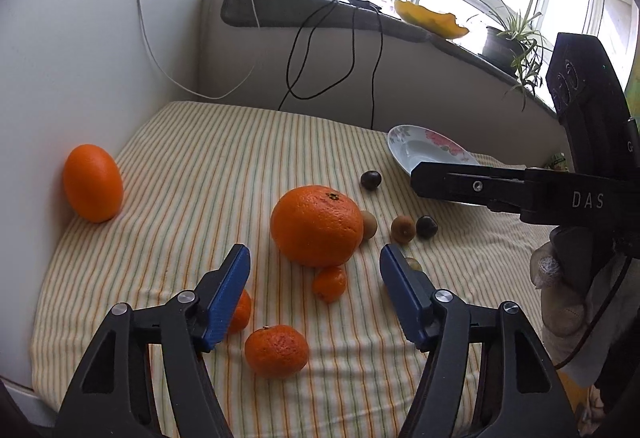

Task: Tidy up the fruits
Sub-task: 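Move the left gripper to the large orange and close around it, then carry the large orange with the left gripper onto the white plate and release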

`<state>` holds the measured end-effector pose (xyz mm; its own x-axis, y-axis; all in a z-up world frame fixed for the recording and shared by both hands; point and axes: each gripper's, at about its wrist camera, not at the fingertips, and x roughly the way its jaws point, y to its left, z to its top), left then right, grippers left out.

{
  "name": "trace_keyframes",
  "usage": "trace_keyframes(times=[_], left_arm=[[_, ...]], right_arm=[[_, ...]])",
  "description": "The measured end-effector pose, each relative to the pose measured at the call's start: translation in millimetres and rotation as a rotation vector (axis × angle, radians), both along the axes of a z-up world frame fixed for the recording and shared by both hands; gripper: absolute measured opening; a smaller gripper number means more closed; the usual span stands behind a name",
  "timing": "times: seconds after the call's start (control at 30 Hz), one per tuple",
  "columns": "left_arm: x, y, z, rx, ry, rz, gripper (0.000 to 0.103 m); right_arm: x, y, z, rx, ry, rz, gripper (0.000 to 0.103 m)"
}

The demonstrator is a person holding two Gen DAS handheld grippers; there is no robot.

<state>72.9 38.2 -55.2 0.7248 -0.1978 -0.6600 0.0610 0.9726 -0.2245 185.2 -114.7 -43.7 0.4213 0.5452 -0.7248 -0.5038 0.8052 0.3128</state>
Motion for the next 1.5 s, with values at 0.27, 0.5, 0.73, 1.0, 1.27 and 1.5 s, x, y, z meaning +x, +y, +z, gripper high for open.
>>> trace_keyframes(times=[0.27,0.5,0.73,1.0,1.27,1.5], left_arm=[[18,0,-8,-0.060,0.042,-0.024,0.059],[29,3,-14,-0.088,0.069,-0.023,0.059],[37,4,-20,-0.095,0.091,-0.020,0.059],[45,9,-30,-0.113,0.126,-0.005,0.059],[52,8,-34,-0.112,0.131,-0.006,0.059],[52,3,-31,-0.096,0.119,-0.001,0.059]], right_arm=[[34,28,-31,0.025,0.178,0.051,0.076],[47,39,-45,0.039,0.248,0.080,0.073],[56,50,-51,0.030,0.275,0.108,0.068],[55,57,-55,0.039,0.303,0.143,0.068],[55,58,-55,0.037,0.310,0.136,0.067],[54,57,-54,0.045,0.307,0.123,0.066]])
